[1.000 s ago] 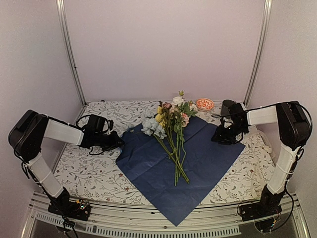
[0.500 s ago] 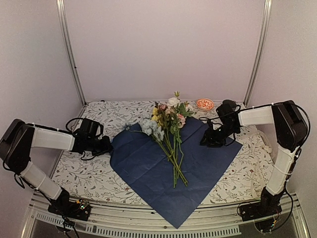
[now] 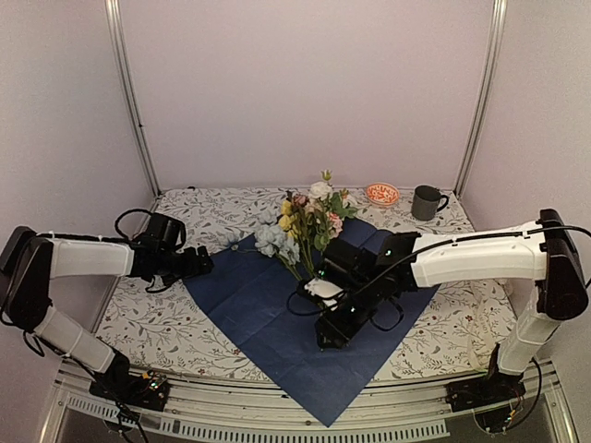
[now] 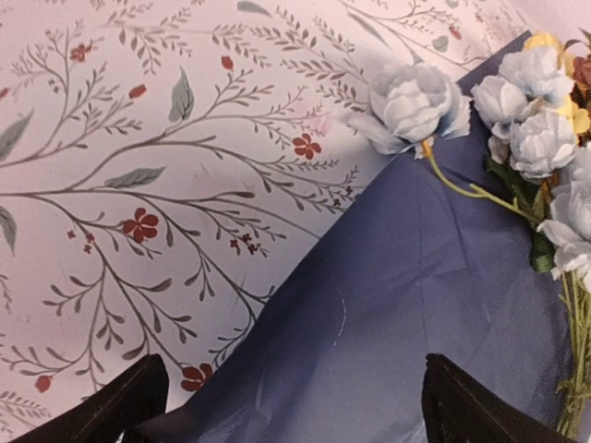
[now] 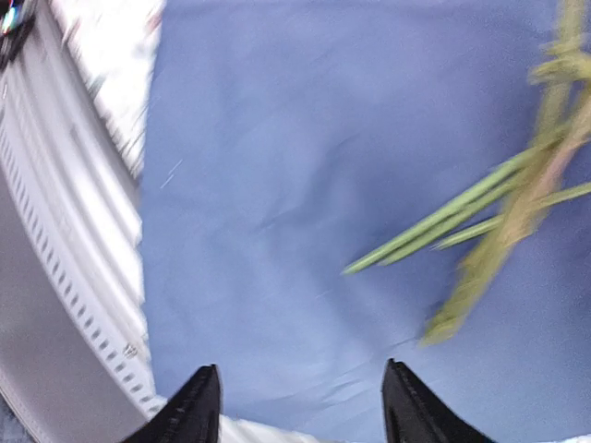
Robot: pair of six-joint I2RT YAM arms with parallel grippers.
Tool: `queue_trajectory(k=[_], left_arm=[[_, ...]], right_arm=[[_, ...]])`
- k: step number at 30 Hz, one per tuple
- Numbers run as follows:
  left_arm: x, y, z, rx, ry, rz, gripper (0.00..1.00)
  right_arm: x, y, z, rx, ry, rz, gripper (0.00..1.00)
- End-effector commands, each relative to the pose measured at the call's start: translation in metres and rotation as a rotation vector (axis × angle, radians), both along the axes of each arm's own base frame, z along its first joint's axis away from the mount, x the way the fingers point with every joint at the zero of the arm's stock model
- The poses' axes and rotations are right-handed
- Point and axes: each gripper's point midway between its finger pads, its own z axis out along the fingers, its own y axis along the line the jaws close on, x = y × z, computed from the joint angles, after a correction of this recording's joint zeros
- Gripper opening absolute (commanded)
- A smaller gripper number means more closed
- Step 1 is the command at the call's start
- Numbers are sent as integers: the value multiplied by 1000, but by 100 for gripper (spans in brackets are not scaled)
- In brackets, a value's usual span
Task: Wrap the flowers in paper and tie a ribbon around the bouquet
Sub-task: Pick up the flattened wrapping paper from the center of the board.
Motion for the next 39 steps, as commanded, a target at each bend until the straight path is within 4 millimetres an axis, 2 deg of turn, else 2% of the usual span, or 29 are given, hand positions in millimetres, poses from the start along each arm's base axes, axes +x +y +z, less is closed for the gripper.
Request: queue_trajectory(k=[1, 5, 9, 17, 19, 23, 29, 31, 33, 35, 37, 39], left_arm=[[5, 7, 45, 48, -108, 17, 99], [-3, -2, 70, 86, -160, -21, 99], [-15, -10, 78, 99, -164, -58, 99], [-30, -20, 93, 56, -213, -106, 99], [-31, -21, 96, 53, -222, -111, 99], [-31, -22, 101, 49, -236, -122, 99], [-29, -34, 116, 21, -291, -180, 99], [-32, -41, 128, 0, -344, -207, 98], [-38, -47, 142, -16, -407, -240, 96], [-49, -60, 158, -36, -482, -318, 90], [-73, -82, 178, -55, -583, -442, 84], [-107, -110, 191, -71, -682, -603, 77]], right_arm=[[-47, -5, -19, -152, -3, 63, 69], [-82, 11, -35, -227, -36, 139, 80], [-103, 19, -53, -300, -54, 185, 86], [-104, 18, -72, -370, -92, 181, 84], [-96, 13, -76, -414, -134, 169, 77], [-88, 10, -71, -434, -179, 153, 46], [-77, 10, -67, -427, -175, 147, 21], [-76, 12, -65, -404, -155, 155, 8], [-74, 12, -66, -388, -140, 157, 6], [-70, 9, -65, -381, -124, 152, 12], [-65, 8, -58, -342, -98, 130, 14], [-58, 8, -45, -257, -44, 87, 16]])
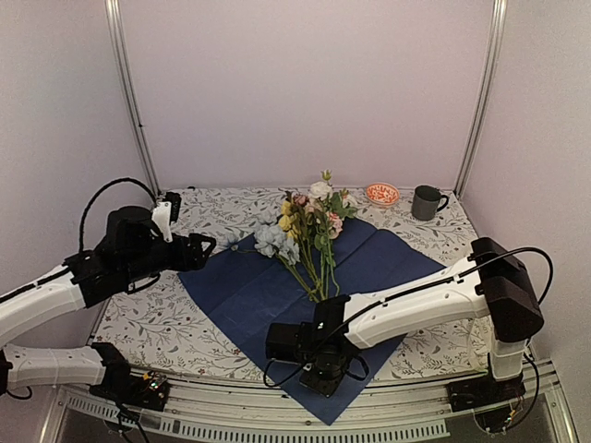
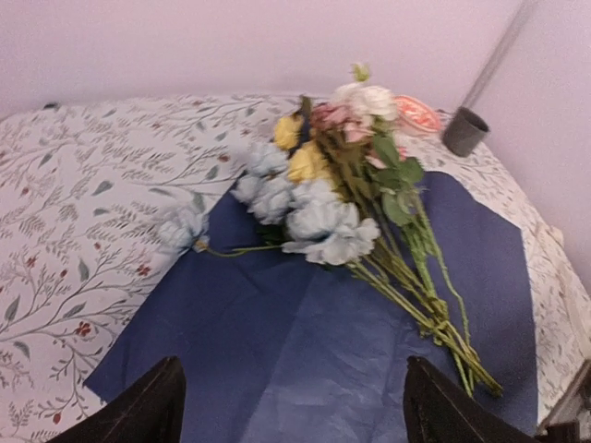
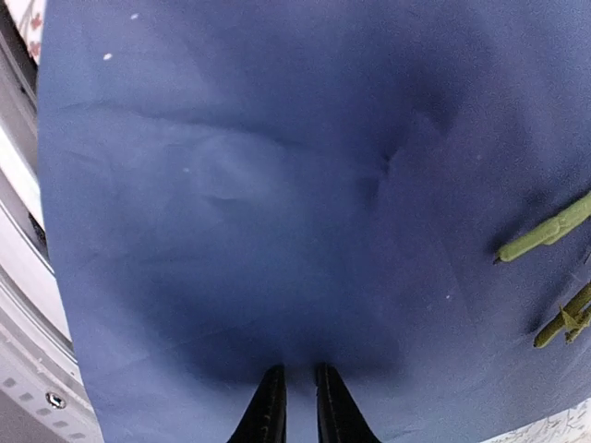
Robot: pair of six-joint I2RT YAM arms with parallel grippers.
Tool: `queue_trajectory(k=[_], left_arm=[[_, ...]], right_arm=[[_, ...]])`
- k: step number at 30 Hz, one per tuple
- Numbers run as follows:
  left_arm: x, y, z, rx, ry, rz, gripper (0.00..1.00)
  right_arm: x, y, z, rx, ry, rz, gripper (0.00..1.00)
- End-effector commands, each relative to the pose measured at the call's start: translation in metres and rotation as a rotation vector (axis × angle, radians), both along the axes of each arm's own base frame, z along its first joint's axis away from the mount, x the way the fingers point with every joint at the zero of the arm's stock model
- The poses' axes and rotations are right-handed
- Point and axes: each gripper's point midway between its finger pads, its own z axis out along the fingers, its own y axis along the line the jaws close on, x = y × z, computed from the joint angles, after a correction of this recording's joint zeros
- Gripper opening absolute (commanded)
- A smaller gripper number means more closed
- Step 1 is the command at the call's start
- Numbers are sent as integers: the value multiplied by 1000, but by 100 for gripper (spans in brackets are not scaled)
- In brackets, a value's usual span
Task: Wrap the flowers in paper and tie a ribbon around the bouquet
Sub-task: Pick up the flattened wrapping paper from the center of the board.
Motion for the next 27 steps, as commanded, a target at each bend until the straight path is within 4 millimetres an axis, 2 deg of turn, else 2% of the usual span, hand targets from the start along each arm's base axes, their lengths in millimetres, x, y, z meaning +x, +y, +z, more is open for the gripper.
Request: queue_trajectory(k=[1, 3, 5, 9, 12, 14, 16, 20, 22, 25, 27], left_arm=[[-72, -66, 33, 5, -257, -387, 73], [-110, -90, 30, 44, -331, -555, 68], [-145, -111, 17, 125, -384, -720, 67], [-205, -148, -39, 396, -403, -1027, 74], [-232, -162, -85, 642, -397, -1201, 82], [-240, -164, -114, 769, -368, -1293, 85], [-243, -168, -133, 850, -364, -1351, 85], [-236, -185, -140, 912, -450, -1371, 85], [-243, -193, -146, 911, -448, -1429, 84], [-253, -193, -174, 976, -387, -1525, 85], [-249, -193, -188, 1050, -378, -1543, 86]], right_arm=[[17, -1, 32, 175, 106, -98, 18], [28, -10, 42, 245, 159, -186, 25], [36, -22, 43, 287, 203, -254, 29], [42, -40, 34, 334, 297, -353, 33], [48, -48, 26, 349, 337, -394, 36], [54, -51, 22, 361, 345, -417, 37], [58, -51, 19, 367, 344, -425, 39], [63, -45, 14, 387, 349, -418, 40], [63, -42, 13, 403, 359, -414, 40], [67, -41, 10, 422, 362, -420, 40], [73, -41, 10, 443, 361, -428, 40]])
